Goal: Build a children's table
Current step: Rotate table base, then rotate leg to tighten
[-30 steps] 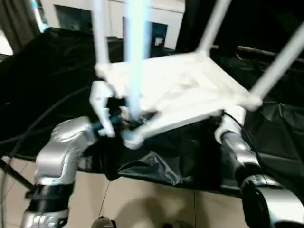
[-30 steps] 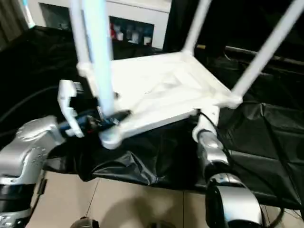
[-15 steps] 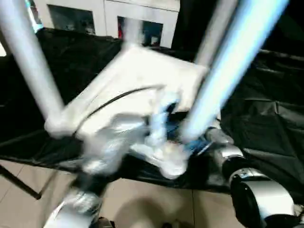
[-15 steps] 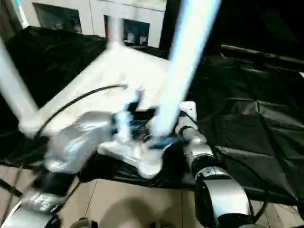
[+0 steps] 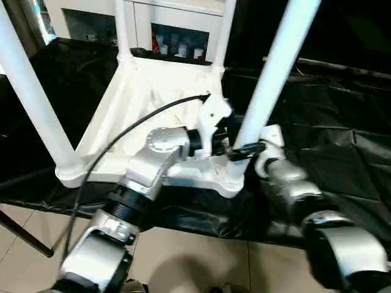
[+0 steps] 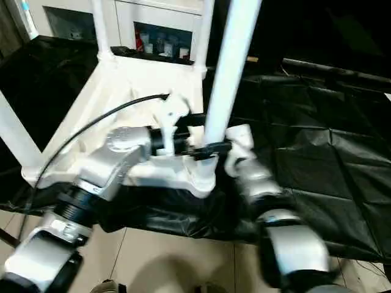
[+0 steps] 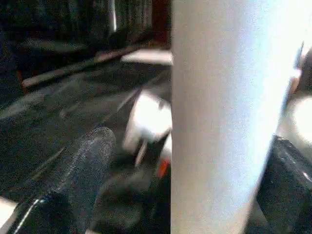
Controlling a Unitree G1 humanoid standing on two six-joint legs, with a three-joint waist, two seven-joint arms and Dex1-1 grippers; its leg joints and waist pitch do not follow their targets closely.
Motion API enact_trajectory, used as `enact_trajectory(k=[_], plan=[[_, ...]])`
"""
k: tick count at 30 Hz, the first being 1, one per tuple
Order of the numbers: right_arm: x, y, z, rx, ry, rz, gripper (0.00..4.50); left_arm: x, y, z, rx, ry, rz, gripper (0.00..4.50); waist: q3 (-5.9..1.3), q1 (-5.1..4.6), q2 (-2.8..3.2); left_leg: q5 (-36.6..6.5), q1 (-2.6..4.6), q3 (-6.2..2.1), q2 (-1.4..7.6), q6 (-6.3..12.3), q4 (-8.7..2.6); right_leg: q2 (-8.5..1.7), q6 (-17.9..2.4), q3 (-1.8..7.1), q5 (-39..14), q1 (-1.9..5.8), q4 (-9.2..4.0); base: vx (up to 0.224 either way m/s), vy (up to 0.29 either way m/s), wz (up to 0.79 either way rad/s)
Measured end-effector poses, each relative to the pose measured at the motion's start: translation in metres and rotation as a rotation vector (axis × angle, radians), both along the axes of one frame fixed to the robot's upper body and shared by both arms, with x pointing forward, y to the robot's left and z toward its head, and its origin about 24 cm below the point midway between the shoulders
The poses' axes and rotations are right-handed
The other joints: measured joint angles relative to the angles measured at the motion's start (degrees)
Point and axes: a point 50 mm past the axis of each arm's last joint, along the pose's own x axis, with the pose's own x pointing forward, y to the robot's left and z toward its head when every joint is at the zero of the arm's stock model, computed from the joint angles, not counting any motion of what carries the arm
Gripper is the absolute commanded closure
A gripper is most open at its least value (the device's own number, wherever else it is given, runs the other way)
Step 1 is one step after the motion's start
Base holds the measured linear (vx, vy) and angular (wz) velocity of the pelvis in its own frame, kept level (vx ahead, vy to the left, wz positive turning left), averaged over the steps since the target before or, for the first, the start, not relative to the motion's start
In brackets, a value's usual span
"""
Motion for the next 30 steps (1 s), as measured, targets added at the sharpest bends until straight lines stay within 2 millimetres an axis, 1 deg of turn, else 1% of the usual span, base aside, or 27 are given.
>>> enact_trajectory(k=[2,5,6,8,10,11,12,14,15,16,17,18,19,21,22,23,24,25,28,30], plan=[[0.0,-0.013,0.004,-0.017,-0.012,0.004,1.57,0.003,0.008,-0.006,0.044,0.003,0.017,0.05,0.0,-0.15,0.0,0.0,0.02,0.0,0.02,0.0,0.0,0.03,-0.01,-0.02,0.0,0.0,0.0,0.0,0.0,0.0],[-0.006,-0.03,0.007,-0.038,-0.03,0.083,1.57,0.005,0.023,-0.023,0.146,0.029,0.001,0.05,0.0,-0.13,0.0,0.0,0.02,-0.01,0.03,0.0,-0.04,0.04,0.0,-0.02,0.0,-0.02,0.0,0.0,0.0,0.0],[-0.009,-0.036,0.007,-0.046,-0.026,0.116,1.57,0.005,0.028,-0.031,0.188,0.045,-0.014,0.33,0.0,-0.1,0.0,0.0,0.02,-0.01,0.03,0.0,-0.04,0.04,0.0,-0.02,0.0,-0.01,-0.03,0.0,0.0,0.0],[-0.012,-0.042,0.01,-0.064,-0.028,0.17,1.57,0.004,0.036,-0.042,0.252,0.074,-0.028,0.41,0.03,-0.14,0.04,0.0,0.0,0.0,0.02,0.0,-0.03,0.03,-0.01,-0.01,0.0,-0.02,-0.06,0.0,0.0,0.0],[-0.02,-0.051,0.014,-0.092,-0.029,0.27,1.57,0.006,0.044,-0.051,0.325,0.095,-0.047,0.67,0.08,0.07,0.13,0.0,-0.03,0.0,0.02,0.0,-0.03,0.03,-0.01,-0.03,0.0,0.0,-0.13,0.0,0.0,0.0],[-0.022,-0.053,0.017,-0.101,-0.028,0.307,1.57,0.007,0.048,-0.054,0.367,0.1,-0.048,0.78,0.09,0.15,0.21,0.0,-0.02,-0.01,0.03,0.01,-0.03,0.03,-0.02,-0.03,0.01,0.04,-0.2,0.0,0.0,0.0],[-0.024,-0.056,0.021,-0.118,-0.032,0.36,1.57,0.009,0.056,-0.058,0.416,0.114,-0.047,0.84,0.15,0.17,0.44,-0.01,-0.02,0.01,0.01,0.01,-0.02,0.0,-0.02,-0.01,0.01,0.04,-0.21,0.0,0.0,0.0],[-0.028,-0.06,0.025,-0.134,-0.032,0.412,1.57,0.01,0.06,-0.061,0.45,0.122,-0.048,0.86,0.11,0.31,0.78,-0.01,-0.03,0.02,0.01,0.02,-0.01,-0.02,-0.03,0.01,0.01,0.09,-0.3,0.0,0.0,0.0],[-0.029,-0.06,0.026,-0.132,-0.032,0.428,1.57,0.01,0.062,-0.062,0.458,0.129,-0.05,1.03,0.08,0.33,0.93,-0.01,-0.03,0.02,0.0,0.02,-0.01,-0.02,-0.03,0.01,0.01,0.09,-0.31,0.0,0.0,0.0],[-0.032,-0.062,0.027,-0.138,-0.024,0.452,1.57,0.011,0.059,-0.061,0.469,0.128,-0.063,1.29,0.12,0.44,1.06,-0.01,-0.06,0.02,0.01,0.02,-0.01,-0.01,-0.03,-0.01,0.01,0.08,-0.34,0.0,0.0,0.0],[-0.033,-0.062,0.027,-0.136,-0.019,0.468,1.57,0.012,0.059,-0.061,0.478,0.129,-0.068,1.31,0.08,0.49,1.29,-0.01,-0.06,0.02,0.01,0.02,-0.02,-0.01,-0.04,-0.01,0.01,0.08,-0.36,0.0,0.0,0.0],[-0.039,-0.065,0.031,-0.141,-0.015,0.517,1.57,0.014,0.058,-0.06,0.501,0.139,-0.09,1.31,0.11,0.8,1.67,-0.01,-0.1,0.02,0.01,0.03,-0.01,0.0,-0.04,-0.04,0.02,0.11,-0.45,0.0,0.0,0.0],[-0.043,-0.066,0.033,-0.14,-0.01,0.549,1.57,0.015,0.061,-0.06,0.517,0.15,-0.093,1.33,0.05,0.96,1.97,-0.01,-0.09,0.02,0.01,0.03,-0.06,0.0,-0.07,-0.03,0.04,0.14,-0.55,0.0,0.0,0.0],[-0.05,-0.071,0.037,-0.136,0.009,0.591,1.57,0.017,0.07,-0.059,0.541,0.172,-0.09,1.58,0.02,1.1,2.52,-0.01,-0.07,0.03,0.01,0.05,-0.06,0.0,-0.07,-0.02,0.04,0.15,-0.58,0.0,0.0,0.0],[-0.053,-0.072,0.038,-0.132,0.016,0.601,1.57,0.018,0.07,-0.059,0.545,0.177,-0.092,1.71,0.03,1.18,2.55,-0.01,-0.08,0.04,0.0,0.06,-0.07,0.0,-0.07,-0.02,0.04,0.14,-0.58,0.0,0.0,0.0],[-0.055,-0.072,0.039,-0.121,0.021,0.618,1.57,0.018,0.072,-0.059,0.548,0.184,-0.092,1.76,0.04,1.11,2.54,-0.01,-0.06,0.04,0.02,0.06,-0.1,0.04,-0.07,-0.03,0.04,0.14,-0.6,0.0,0.0,0.0],[-0.061,-0.073,0.041,-0.109,0.037,0.65,1.57,0.019,0.069,-0.059,0.547,0.192,-0.104,1.75,0.06,1.3,2.51,-0.01,-0.1,0.03,0.03,0.06,-0.12,0.04,-0.07,-0.07,0.04,0.14,-0.63,0.0,0.0,0.0],[-0.062,-0.072,0.043,-0.1,0.042,0.673,1.57,0.019,0.07,-0.058,0.549,0.197,-0.106,1.79,0.05,1.36,2.52,-0.01,-0.08,0.03,0.04,0.06,-0.12,0.04,-0.07,-0.06,0.04,0.15,-0.65,0.0,0.0,0.0],[-0.07,-0.069,0.045,-0.089,0.077,0.748,1.57,0.021,0.072,-0.058,0.549,0.221,-0.109,2.19,0.05,1.36,2.49,-0.01,-0.07,0.04,0.03,0.06,-0.07,0.02,-0.08,-0.05,0.04,0.17,-0.66,0.0,0.0,0.0],[-0.074,-0.068,0.044,-0.083,0.101,0.773,1.57,0.021,0.074,-0.059,0.542,0.242,-0.113,2.2,0.06,1.42,2.48,-0.01,-0.08,0.05,0.02,0.07,-0.08,-0.01,-0.08,-0.05,0.05,0.18,-0.69,0.0,0.0,0.0]])
